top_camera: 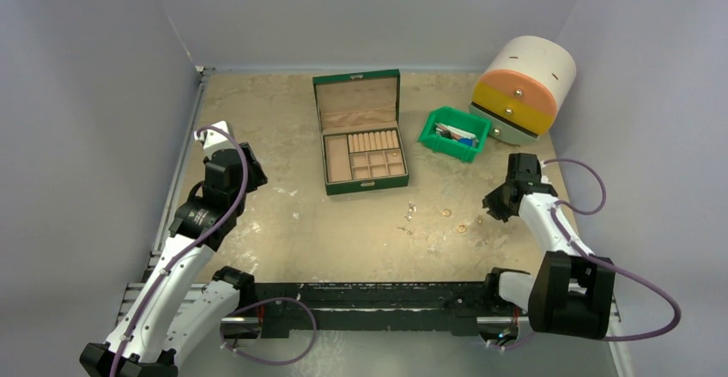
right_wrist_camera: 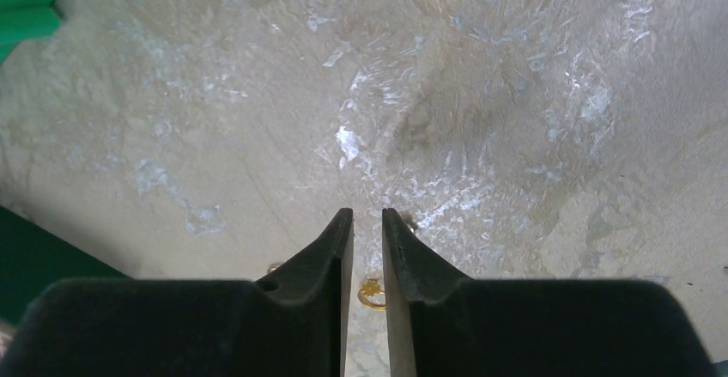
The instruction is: Organize the mixed jewelry
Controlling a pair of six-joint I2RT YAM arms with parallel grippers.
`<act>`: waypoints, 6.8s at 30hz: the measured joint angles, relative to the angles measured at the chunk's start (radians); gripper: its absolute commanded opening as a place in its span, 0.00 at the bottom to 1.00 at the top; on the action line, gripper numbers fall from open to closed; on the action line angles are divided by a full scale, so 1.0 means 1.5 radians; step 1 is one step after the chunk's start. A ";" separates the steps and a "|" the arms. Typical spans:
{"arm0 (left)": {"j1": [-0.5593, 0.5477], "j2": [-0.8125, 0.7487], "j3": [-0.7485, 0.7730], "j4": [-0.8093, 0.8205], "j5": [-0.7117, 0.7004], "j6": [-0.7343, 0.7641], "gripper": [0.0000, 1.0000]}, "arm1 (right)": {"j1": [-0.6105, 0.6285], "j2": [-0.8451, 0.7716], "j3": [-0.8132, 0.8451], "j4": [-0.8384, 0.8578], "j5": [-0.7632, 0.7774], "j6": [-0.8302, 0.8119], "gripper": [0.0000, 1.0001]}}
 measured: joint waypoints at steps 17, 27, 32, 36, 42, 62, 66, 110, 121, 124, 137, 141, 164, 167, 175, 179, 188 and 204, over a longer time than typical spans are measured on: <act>0.000 -0.003 0.000 0.000 0.000 0.000 0.48 | 0.000 -0.085 0.010 -0.079 -0.006 -0.065 0.31; 0.000 -0.003 0.000 0.000 -0.001 0.000 0.48 | 0.000 -0.057 -0.024 -0.066 -0.026 -0.065 0.30; 0.000 -0.002 0.000 0.000 -0.002 0.000 0.48 | 0.000 -0.040 -0.035 -0.047 -0.041 -0.065 0.29; 0.000 -0.002 0.000 0.000 -0.002 0.000 0.48 | 0.000 -0.034 -0.036 -0.036 -0.040 -0.065 0.27; 0.000 -0.002 0.000 0.000 -0.002 0.000 0.48 | 0.000 -0.026 -0.041 -0.021 -0.040 -0.064 0.21; 0.000 -0.001 0.000 0.000 -0.002 0.000 0.48 | 0.000 -0.022 -0.046 -0.011 -0.040 -0.063 0.00; 0.000 -0.001 0.000 0.000 -0.002 0.000 0.48 | 0.000 -0.029 -0.046 -0.012 -0.043 -0.065 0.00; 0.000 0.015 0.000 0.000 -0.004 0.002 0.48 | 0.366 0.324 0.421 0.033 -0.053 -0.057 0.00; 0.000 0.019 0.000 0.000 -0.005 0.002 0.48 | 0.393 0.415 0.486 0.032 -0.057 -0.070 0.00; 0.000 0.020 0.000 0.000 -0.005 0.002 0.48 | 0.396 0.426 0.503 0.033 -0.057 -0.072 0.00; 0.000 0.021 0.000 0.000 -0.007 0.002 0.48 | 0.404 0.463 0.525 0.029 -0.056 -0.073 0.00; 0.000 0.022 0.000 0.000 -0.007 0.002 0.48 | 0.407 0.463 0.526 0.030 -0.056 -0.073 0.00; 0.000 0.029 0.000 0.000 -0.007 0.002 0.47 | 0.410 0.460 0.526 0.017 -0.049 -0.074 0.20; 0.000 0.029 0.000 0.000 -0.007 0.002 0.47 | 0.410 0.438 0.512 0.014 -0.040 -0.077 0.20; 0.000 0.029 0.000 0.000 -0.007 0.002 0.47 | 0.410 0.296 0.428 0.000 -0.022 -0.081 0.21; 0.000 0.029 0.000 0.000 -0.007 0.002 0.47 | 0.410 0.228 0.361 0.000 -0.022 -0.087 0.22; 0.000 0.030 0.000 0.000 -0.007 0.002 0.47 | 0.410 0.152 0.216 0.016 -0.020 -0.111 0.23; 0.000 0.037 0.000 0.000 -0.008 0.003 0.47 | 0.424 0.219 0.158 0.107 -0.045 -0.127 0.28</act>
